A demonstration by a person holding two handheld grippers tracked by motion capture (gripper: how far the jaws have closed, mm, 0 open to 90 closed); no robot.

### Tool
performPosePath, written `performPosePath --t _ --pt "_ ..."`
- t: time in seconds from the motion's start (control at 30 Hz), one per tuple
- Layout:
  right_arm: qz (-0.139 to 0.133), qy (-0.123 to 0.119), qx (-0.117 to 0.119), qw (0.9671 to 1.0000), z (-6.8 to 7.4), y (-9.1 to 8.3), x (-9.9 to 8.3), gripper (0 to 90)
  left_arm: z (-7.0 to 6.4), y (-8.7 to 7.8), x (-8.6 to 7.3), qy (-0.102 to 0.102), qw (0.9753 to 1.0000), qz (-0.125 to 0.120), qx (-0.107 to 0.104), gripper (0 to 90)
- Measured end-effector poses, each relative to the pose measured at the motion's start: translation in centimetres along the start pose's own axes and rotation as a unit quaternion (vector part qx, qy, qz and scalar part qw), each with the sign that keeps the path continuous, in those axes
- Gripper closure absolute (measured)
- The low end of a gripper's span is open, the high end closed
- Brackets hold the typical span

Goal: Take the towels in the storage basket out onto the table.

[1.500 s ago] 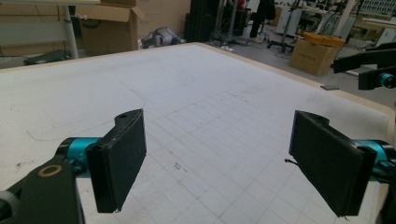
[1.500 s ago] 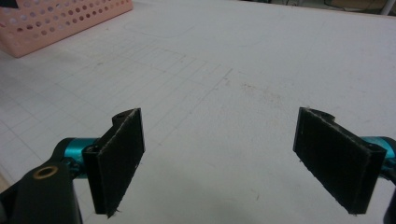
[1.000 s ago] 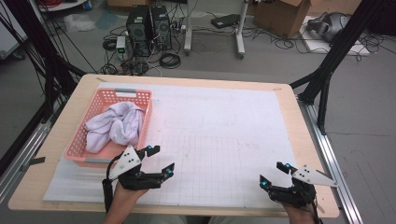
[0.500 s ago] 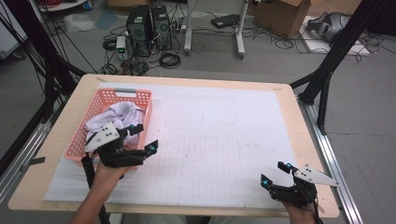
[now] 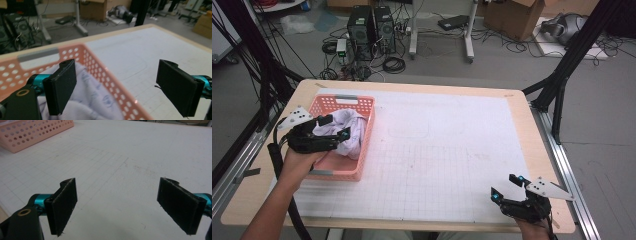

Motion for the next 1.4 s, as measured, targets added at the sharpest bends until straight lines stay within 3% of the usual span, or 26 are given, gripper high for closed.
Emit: performPosePath --t 0.07,0.2,0.37,0.4,0.43,0.47,0.5,0.57,0.6,0.63,0.83,1.03,1.07,1.37,1.4 --pt "-0.001 0.001 0.0 1.0 0.0 0.0 0.0 15.3 1.5 1.0 -0.7 -0.01 0.9995 0.025 0.015 16.9" --pt "0.003 0.0 0.0 1.0 0.0 0.2 0.0 15.2 2.6 2.1 -1.4 -0.023 0.9982 0.05 0.024 16.9" --pt "0.005 0.002 -0.002 1.0 0.0 0.2 0.0 15.3 4.4 3.9 -3.0 -0.037 0.9931 0.102 0.045 16.6" --pt "0.006 0.002 -0.002 1.0 -0.1 0.2 -0.1 15.2 4.7 4.3 -3.3 -0.037 0.9918 0.111 0.051 16.6" --pt "0.006 0.001 -0.003 1.0 -0.1 0.3 -0.1 15.3 5.2 4.9 -4.0 -0.037 0.9885 0.133 0.061 16.6" --pt "0.005 0.003 -0.002 1.0 -0.1 0.3 -0.1 15.3 5.2 4.9 -4.0 -0.037 0.9885 0.133 0.061 16.3" --pt "0.005 0.003 -0.002 1.0 -0.1 0.3 -0.1 15.3 5.5 5.3 -4.3 -0.04 0.9869 0.141 0.067 16.3" --pt "0.008 0.006 0.0 1.0 0.0 0.4 -0.1 15.3 6.1 5.9 -5.1 -0.043 0.9822 0.162 0.083 16.2" --pt "0.008 0.006 0.0 1.0 0.0 0.4 -0.1 15.2 6.8 6.3 -5.8 -0.05 0.9774 0.181 0.098 15.9" --pt "0.006 0.001 -0.001 1.0 0.0 0.5 -0.1 15.3 6.8 6.3 -5.8 -0.05 0.9774 0.181 0.098 14.6" --pt "0.008 0.003 0.004 1.0 0.2 0.4 -0.2 15.3 8.1 7.1 -7.0 -0.066 0.9669 0.224 0.102 11.7" --pt "0.006 0.001 0.007 1.0 0.3 0.5 -0.1 15.2 8.2 8.2 -7.7 -0.077 0.9584 0.256 0.101 1.9" --pt "0.005 0.0 0.008 1.0 0.3 0.6 -0.1 15.2 8.1 8.5 -7.9 -0.085 0.9561 0.26 0.104 1.7" --pt "0.009 -0.003 0.013 0.9999 0.8 1.0 0.2 15.3 7.9 8.8 -8.1 -0.093 0.9527 0.267 0.113 4.2" --pt "0.009 -0.001 0.012 0.9999 0.9 1.0 0.2 15.3 7.9 8.7 -8.2 -0.078 0.9481 0.279 0.131 8.6"
Point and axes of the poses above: each handheld gripper's, and its own axes: y roughly forward along the jaws, x roughly out of its top, z roughly to its left, the point moved 8 cm from there along y, roughly forward along the jaws, and after that the axes turned 11 degrees about z, right-handed, at the moved point
